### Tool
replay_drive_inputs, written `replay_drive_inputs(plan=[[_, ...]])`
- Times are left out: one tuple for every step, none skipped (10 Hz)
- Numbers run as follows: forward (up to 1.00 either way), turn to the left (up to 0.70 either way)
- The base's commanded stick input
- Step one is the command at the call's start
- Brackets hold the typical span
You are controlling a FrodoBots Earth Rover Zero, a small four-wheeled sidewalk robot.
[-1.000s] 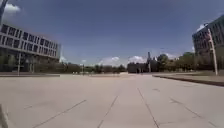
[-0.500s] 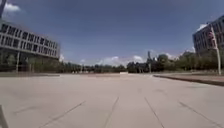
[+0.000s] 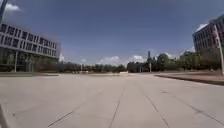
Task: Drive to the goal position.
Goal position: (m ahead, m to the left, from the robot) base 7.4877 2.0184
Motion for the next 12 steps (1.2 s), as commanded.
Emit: replay_drive_inputs(plan=[[0.7, 0.02], [0.7, 0.02], [0.7, 0.02], [0.7, 0.02], [0.7, 0.02], [0.7, 0.02], [0.7, 0.02], [0.7, 0.02], [0.7, 0.02], [0.7, 0.02], [0.7, 0.02], [0.7, 0.02]])
